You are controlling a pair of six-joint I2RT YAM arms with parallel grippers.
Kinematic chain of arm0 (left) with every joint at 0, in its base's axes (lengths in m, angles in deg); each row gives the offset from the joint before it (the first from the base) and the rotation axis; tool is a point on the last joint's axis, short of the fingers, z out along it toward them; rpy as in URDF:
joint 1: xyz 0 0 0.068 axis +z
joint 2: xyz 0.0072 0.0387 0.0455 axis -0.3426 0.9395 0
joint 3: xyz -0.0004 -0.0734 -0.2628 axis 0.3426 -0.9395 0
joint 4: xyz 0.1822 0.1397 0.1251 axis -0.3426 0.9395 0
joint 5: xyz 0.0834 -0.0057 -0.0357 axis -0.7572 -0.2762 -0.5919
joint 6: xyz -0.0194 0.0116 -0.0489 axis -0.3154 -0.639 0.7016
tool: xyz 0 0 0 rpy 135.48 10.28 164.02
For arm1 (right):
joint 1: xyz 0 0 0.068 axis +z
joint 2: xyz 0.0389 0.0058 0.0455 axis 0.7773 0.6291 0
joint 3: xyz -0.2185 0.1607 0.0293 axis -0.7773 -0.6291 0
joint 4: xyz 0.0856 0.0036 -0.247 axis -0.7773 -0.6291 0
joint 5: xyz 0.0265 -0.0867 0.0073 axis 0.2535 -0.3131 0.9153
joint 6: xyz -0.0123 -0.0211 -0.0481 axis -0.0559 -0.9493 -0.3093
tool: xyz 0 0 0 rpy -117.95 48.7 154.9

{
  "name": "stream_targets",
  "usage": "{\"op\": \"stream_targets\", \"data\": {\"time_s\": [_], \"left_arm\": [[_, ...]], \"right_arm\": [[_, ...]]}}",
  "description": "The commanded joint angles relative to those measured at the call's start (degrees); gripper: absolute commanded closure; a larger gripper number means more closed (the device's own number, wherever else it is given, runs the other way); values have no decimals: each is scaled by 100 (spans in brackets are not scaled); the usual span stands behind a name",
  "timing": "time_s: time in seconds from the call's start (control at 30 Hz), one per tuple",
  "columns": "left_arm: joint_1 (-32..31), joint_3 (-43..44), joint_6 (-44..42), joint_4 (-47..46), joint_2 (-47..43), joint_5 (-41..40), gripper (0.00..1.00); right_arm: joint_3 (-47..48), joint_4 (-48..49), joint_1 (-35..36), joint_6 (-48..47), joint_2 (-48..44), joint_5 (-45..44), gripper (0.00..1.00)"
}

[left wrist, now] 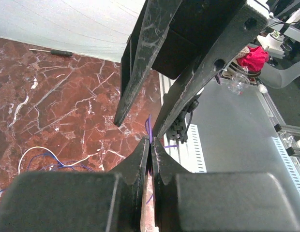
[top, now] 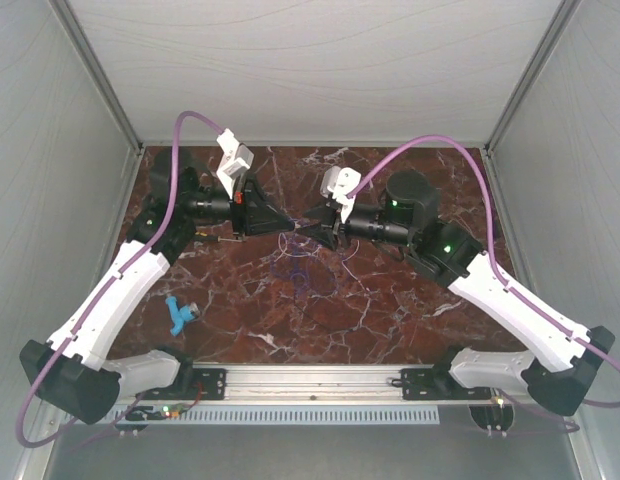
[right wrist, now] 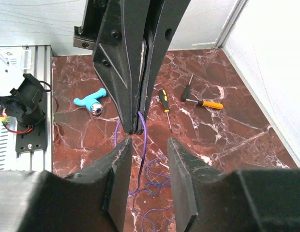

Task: Zip-tie the wires
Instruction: Straighten the cable at the center of the board.

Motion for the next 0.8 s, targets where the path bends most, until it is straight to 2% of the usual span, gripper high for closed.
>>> {"op": "stream_targets", "data": {"time_s": [0.0, 0.3, 0.43, 0.5, 0.6, 0.63, 0.7, 0.77], "left_arm": [[-46, 95, -163, -126, -128, -41, 100], [-49, 87, -207, -90, -97, -63, 100], [-54, 91, -244, -52, -93, -86, 100], [-54, 91, -294, -26, -98, -143, 100], [-59, 72, -336, -25, -92, -318, 100], [-55, 55, -336, -57, -97, -426, 84], [-53, -6, -377, -140, -125, -669, 41], [-45, -86, -434, -233, -180, -928, 11]], "right_arm": [[275, 17, 133, -224, 65, -429, 70], [273, 191, 217, -248, 27, -632, 75], [275, 138, 234, -305, 25, -704, 86], [260, 132, 258, -319, 30, -753, 100], [242, 164, 289, -318, 25, -899, 100], [240, 227, 307, -296, 13, -1010, 100], [259, 401, 327, -208, -4, -1348, 100], [308, 584, 336, -96, -37, -1677, 100]]}}
